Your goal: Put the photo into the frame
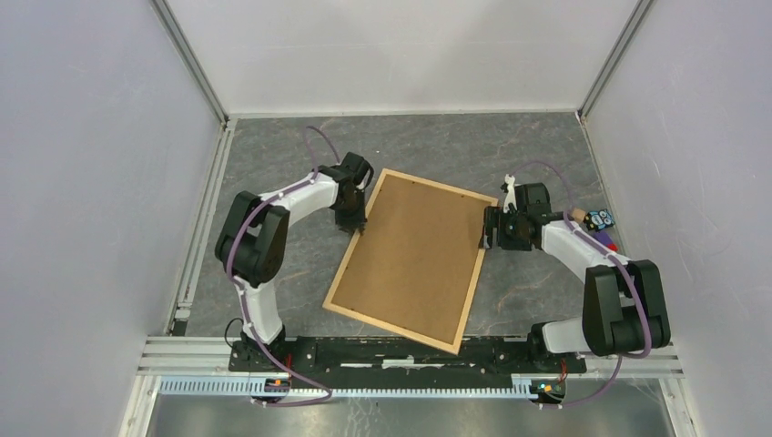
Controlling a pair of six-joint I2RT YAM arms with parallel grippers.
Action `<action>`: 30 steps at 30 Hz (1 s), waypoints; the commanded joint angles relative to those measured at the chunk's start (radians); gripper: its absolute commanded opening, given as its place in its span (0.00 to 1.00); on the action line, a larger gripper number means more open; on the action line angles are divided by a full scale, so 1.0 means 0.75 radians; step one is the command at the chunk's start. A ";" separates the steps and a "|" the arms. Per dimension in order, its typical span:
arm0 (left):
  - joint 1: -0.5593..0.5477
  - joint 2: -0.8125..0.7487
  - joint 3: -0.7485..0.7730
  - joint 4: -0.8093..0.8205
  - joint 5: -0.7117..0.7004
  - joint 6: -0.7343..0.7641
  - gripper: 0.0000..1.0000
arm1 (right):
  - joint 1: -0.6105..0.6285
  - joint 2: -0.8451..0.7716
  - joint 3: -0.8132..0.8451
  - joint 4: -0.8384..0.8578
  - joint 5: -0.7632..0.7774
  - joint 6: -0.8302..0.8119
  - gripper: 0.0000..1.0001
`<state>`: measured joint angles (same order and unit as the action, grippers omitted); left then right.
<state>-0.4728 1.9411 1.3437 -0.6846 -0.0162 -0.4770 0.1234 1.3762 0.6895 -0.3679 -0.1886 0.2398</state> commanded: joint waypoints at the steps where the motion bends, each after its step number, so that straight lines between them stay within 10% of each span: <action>1: -0.042 -0.186 -0.251 -0.116 0.100 -0.049 0.27 | -0.005 0.029 0.107 -0.050 0.095 -0.044 0.78; 14: 0.002 -0.179 -0.043 -0.216 0.083 0.039 0.65 | -0.001 0.104 0.232 -0.150 0.145 -0.057 0.76; 30: 0.005 -0.025 -0.070 -0.162 -0.035 0.097 0.28 | 0.033 0.297 0.364 -0.145 0.117 0.001 0.61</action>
<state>-0.4713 1.9343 1.3380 -0.8268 0.0135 -0.4511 0.1448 1.5795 0.9218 -0.4835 -0.1287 0.2226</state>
